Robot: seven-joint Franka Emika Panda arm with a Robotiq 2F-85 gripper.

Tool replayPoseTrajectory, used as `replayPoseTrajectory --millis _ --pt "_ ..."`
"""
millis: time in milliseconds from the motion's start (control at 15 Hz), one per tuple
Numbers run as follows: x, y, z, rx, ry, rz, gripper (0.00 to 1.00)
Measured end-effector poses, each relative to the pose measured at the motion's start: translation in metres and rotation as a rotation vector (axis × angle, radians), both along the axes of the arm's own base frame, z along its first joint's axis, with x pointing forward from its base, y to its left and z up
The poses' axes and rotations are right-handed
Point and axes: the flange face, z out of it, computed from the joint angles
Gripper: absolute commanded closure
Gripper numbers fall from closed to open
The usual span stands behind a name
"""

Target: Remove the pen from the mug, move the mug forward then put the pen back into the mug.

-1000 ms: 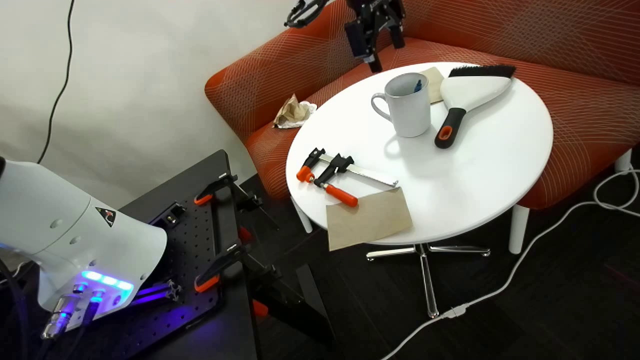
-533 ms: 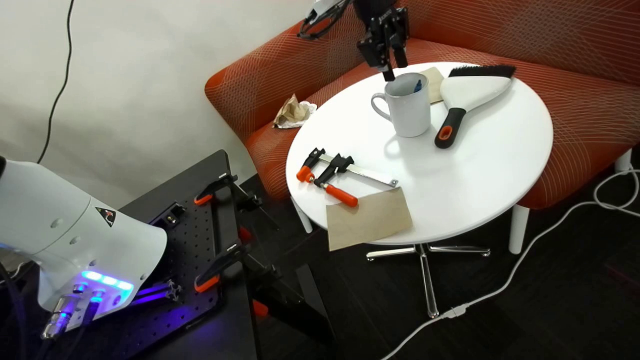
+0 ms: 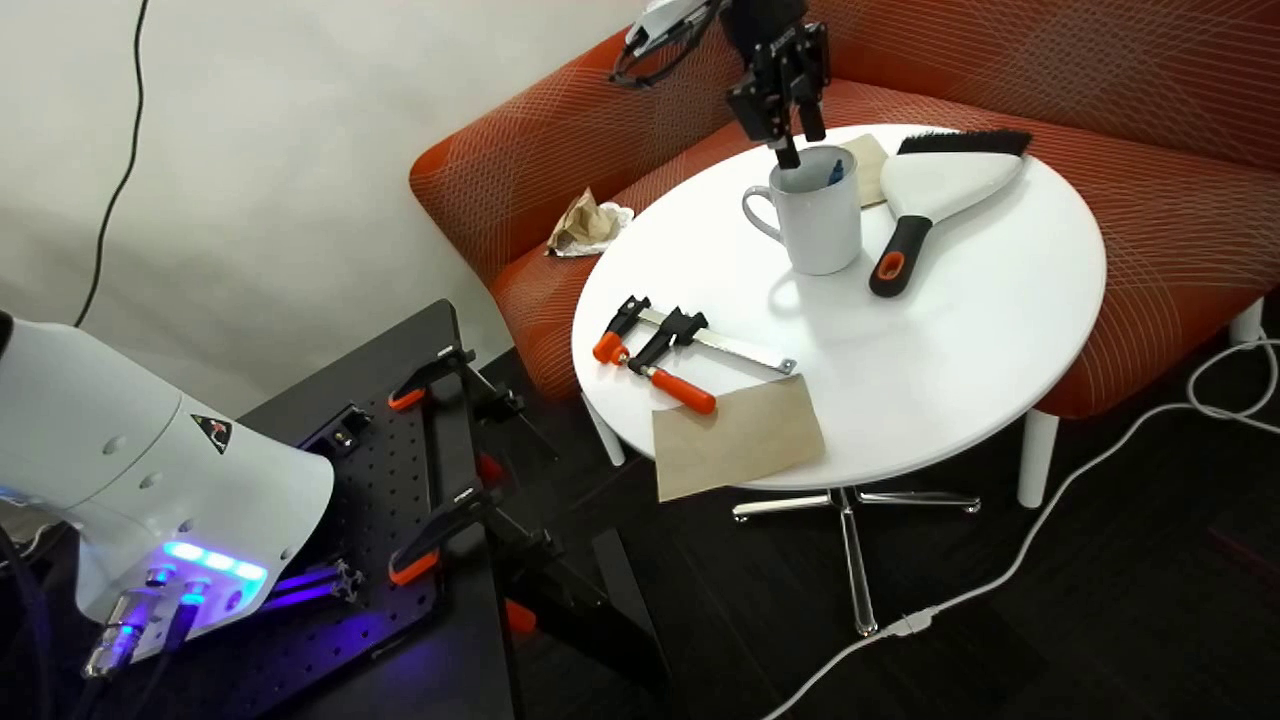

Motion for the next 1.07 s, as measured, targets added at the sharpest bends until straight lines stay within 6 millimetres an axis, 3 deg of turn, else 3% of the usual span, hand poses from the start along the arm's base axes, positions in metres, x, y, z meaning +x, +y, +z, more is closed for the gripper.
replayPoseTrajectory --millis 467,1067 --pt "0.001 -0.007 -0.01 0.005 0.011 -0.026 0.61" --pt "0.006 -0.024 -0.031 -0.018 0.026 -0.05 0.63"
